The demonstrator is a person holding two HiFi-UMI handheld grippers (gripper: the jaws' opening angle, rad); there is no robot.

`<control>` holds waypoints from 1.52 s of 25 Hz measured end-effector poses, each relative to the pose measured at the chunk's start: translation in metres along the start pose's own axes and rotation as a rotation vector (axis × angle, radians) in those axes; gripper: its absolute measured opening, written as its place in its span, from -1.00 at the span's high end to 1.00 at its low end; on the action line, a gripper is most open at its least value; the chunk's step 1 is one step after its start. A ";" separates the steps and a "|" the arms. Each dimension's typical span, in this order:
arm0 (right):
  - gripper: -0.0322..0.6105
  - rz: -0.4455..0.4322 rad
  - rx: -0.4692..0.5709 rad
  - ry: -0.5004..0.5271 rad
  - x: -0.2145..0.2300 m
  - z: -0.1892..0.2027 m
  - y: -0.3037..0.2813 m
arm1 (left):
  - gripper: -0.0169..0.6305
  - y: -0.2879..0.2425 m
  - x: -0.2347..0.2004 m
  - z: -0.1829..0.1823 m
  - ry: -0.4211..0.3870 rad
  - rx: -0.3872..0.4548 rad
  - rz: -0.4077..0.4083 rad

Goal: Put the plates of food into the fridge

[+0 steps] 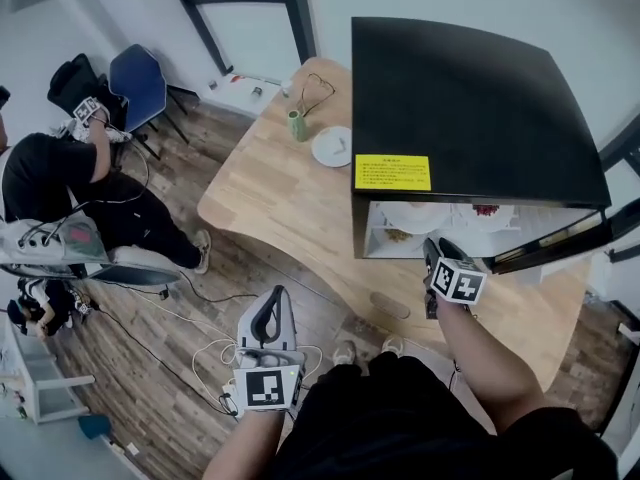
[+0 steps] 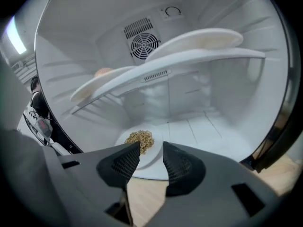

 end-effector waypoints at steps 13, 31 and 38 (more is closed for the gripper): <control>0.61 -0.153 0.250 0.060 -0.039 -0.024 0.123 | 0.93 -0.045 0.040 -0.025 -0.021 0.101 0.222; 0.83 -0.125 0.357 0.268 -0.072 -0.032 0.186 | 0.93 -0.051 0.068 -0.021 -0.010 0.094 0.335; 0.83 -0.096 0.370 0.254 -0.066 -0.033 0.193 | 0.93 -0.049 0.074 -0.029 0.011 0.122 0.352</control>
Point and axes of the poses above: the fingertips, and each gripper's own axes: y backward along the fingers, x to its right, z out of its underside, the point moved 9 cm from there along y, backward along the fingers, and after that the axes turned 8 degrees about -z, right-handed, at the moved point
